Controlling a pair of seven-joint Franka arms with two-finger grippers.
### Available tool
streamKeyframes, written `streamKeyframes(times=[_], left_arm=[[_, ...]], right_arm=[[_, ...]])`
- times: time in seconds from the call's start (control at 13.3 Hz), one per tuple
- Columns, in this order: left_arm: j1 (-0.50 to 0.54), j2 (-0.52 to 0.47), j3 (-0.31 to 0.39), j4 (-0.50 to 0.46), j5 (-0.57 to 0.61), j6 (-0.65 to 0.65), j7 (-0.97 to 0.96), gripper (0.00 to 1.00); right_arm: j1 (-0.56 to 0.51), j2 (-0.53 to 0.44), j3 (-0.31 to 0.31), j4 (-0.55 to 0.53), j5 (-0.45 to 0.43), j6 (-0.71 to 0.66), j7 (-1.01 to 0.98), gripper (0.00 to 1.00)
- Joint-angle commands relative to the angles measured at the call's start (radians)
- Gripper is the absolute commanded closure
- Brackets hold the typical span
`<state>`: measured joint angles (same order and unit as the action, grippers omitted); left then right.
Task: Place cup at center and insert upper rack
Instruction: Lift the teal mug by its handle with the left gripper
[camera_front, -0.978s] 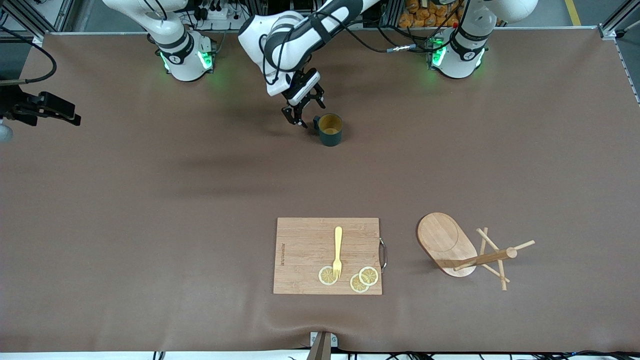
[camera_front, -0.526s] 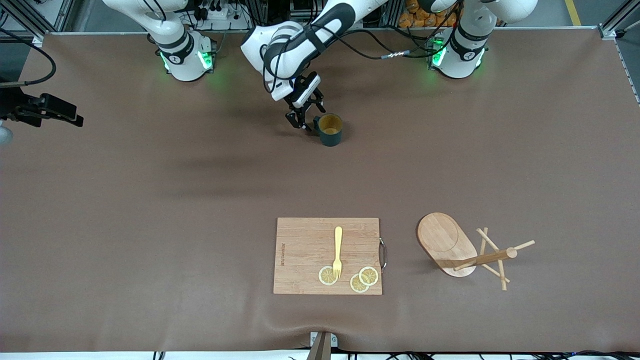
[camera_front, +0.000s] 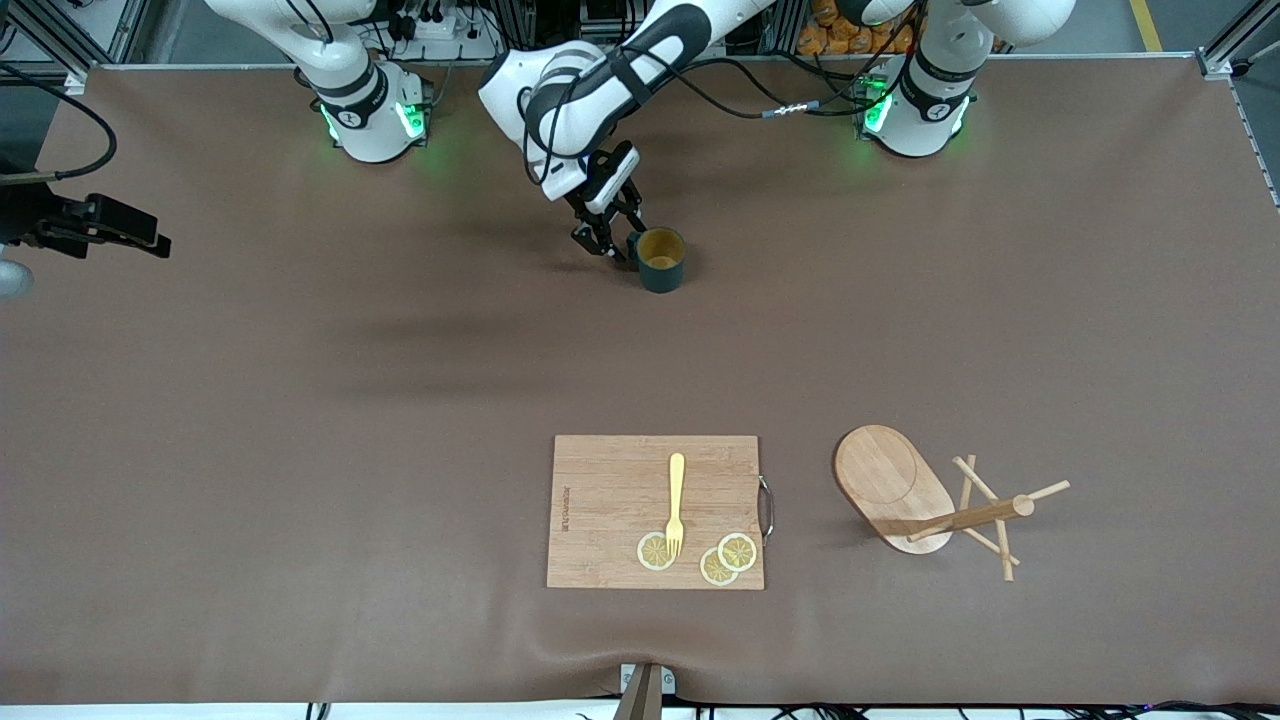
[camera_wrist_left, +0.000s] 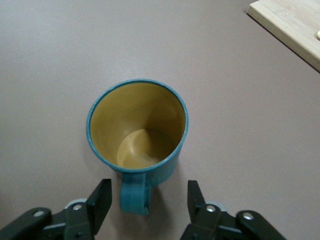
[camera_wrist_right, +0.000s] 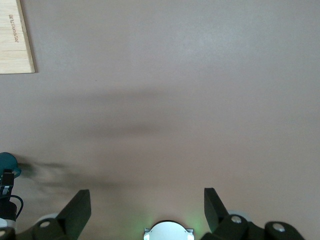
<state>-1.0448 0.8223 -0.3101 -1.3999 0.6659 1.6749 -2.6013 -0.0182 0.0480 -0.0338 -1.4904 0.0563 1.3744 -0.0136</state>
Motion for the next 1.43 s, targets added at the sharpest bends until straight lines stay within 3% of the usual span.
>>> streamKeyframes(times=[0.0, 0.23, 0.38, 0.45, 0.6, 0.68, 1.35], left_arm=[[-0.001, 0.005, 0.003, 0.009, -0.012, -0.009, -0.055, 0.35], [0.002, 0.009, 0.003, 0.007, -0.031, -0.009, -0.063, 0.46], [0.003, 0.009, 0.003, 0.007, -0.048, -0.009, -0.069, 0.59], [0.005, 0.009, 0.003, 0.007, -0.061, -0.007, -0.069, 0.67], [0.015, 0.005, 0.003, 0.01, -0.075, -0.007, -0.066, 0.94], [0.023, 0.001, 0.003, 0.01, -0.075, -0.007, -0.065, 1.0], [0.153, -0.081, -0.01, 0.044, -0.072, 0.0, 0.067, 1.0]], right_arm=[[-0.023, 0.007, 0.014, 0.013, 0.017, -0.009, 0.001, 0.0], [-0.017, 0.006, 0.015, 0.033, 0.011, -0.011, 0.007, 0.0], [-0.019, 0.006, 0.015, 0.036, 0.007, -0.011, 0.004, 0.0], [-0.02, 0.006, 0.015, 0.044, 0.004, -0.011, 0.0, 0.0], [-0.022, 0.006, 0.015, 0.058, 0.002, -0.011, -0.002, 0.0], [-0.022, 0.006, 0.015, 0.058, 0.0, -0.011, -0.002, 0.0], [-0.025, 0.006, 0.014, 0.075, 0.002, -0.009, -0.003, 0.0]])
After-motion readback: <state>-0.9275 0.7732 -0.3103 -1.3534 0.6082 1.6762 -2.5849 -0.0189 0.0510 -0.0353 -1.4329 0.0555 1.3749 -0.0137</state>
